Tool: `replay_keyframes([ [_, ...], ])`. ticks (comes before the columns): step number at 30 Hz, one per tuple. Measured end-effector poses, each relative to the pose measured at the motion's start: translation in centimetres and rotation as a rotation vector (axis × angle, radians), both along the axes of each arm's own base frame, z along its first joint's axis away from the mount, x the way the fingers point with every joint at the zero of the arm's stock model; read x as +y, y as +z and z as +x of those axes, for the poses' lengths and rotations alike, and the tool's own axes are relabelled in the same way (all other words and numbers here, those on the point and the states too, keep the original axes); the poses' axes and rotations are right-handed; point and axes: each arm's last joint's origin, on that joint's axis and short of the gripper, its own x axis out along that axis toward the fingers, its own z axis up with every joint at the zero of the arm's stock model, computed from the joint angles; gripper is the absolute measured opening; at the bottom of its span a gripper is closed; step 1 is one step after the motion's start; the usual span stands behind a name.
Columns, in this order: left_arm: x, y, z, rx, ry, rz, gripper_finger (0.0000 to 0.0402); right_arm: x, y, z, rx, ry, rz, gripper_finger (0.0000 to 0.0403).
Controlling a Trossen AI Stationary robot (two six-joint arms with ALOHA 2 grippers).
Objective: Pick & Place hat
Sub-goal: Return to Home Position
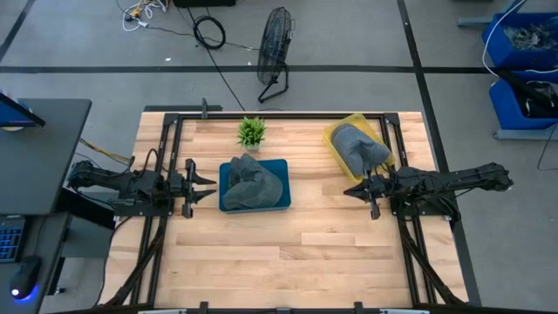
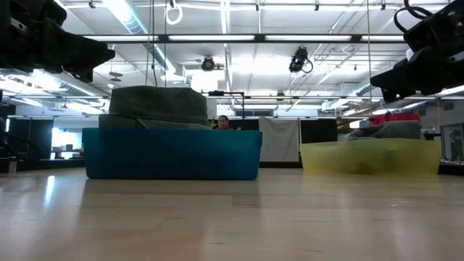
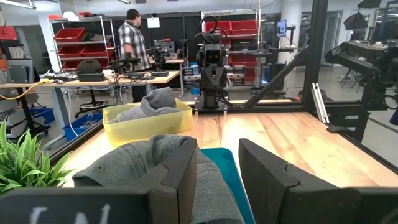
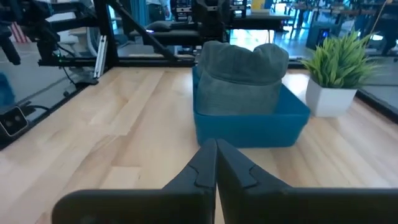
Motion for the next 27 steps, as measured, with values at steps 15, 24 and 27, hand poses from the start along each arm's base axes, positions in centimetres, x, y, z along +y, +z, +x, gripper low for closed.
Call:
replay_keyframes([
  [15, 0.00, 0.00, 0.00, 0.000, -0.001, 0.000, 0.0124, 0.00, -0.01, 0.00, 0.008, -0.014, 0.091, 0.0009],
  [24, 0.00, 0.00, 0.00, 0.000, -0.001, 0.000, 0.0124, 0.00, -0.02, 0.00, 0.008, -0.014, 0.090, 0.0009],
  [27, 0.00, -0.01, 0.00, 0.000, 0.000, 0.000, 0.0124, 0.00, -0.02, 0.00, 0.008, -0.014, 0.090, 0.0009],
])
